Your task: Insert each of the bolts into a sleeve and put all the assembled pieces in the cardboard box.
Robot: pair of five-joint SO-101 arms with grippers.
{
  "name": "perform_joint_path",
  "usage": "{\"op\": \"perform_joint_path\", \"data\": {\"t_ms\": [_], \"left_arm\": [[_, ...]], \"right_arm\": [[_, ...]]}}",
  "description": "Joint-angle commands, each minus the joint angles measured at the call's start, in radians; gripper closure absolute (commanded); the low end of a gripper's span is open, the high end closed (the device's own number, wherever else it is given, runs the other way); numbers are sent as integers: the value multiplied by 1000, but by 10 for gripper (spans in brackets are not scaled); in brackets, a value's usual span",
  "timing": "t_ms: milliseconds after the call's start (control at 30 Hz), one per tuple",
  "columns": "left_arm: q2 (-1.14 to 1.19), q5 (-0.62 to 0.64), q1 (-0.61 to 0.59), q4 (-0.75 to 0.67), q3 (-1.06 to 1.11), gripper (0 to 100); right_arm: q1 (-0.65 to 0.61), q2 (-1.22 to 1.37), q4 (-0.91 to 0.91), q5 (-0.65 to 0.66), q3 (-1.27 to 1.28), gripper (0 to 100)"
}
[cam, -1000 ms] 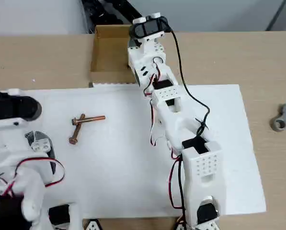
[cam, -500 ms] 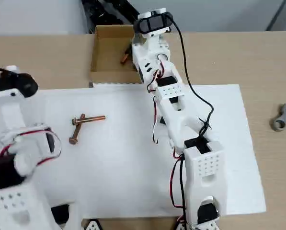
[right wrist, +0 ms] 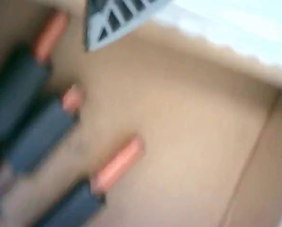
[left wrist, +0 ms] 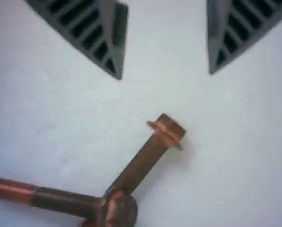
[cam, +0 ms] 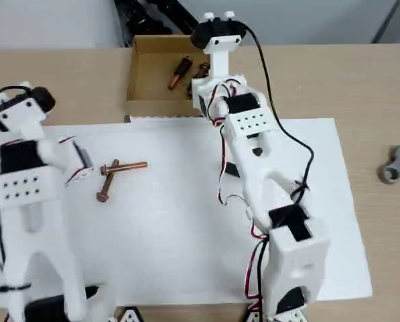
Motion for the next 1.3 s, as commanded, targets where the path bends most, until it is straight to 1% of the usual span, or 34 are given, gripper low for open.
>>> {"op": "perform_joint_path", "data": {"t_ms": [0, 67, 167, 267, 300, 500, 733, 1000, 1100, 1267], "left_arm": [[48, 127, 61, -69, -44, 888], [74, 180, 91, -114, -44, 887], [117, 222, 123, -164, -44, 887], [169, 322, 124, -199, -44, 874], [189, 356, 123, -218, -44, 863], [304, 440, 127, -284, -42, 857], [410, 494, 129, -336, -42, 857], [473, 505, 129, -348, -42, 857], [494, 506, 126, -370, -42, 858], [543, 546, 133, -419, -42, 858]], "right_arm": [[13, -107, 94, -12, -51, 829], [13, -125, 143, -12, -49, 829], [13, -136, 222, -14, -48, 829], [15, -136, 285, -14, -46, 829], [15, -136, 295, -15, -46, 829], [13, -134, 297, -17, -46, 829], [13, -133, 297, -17, -44, 829], [13, -133, 297, -17, -44, 829], [13, -133, 295, -17, -44, 829], [10, -133, 295, -17, -44, 829]]}}
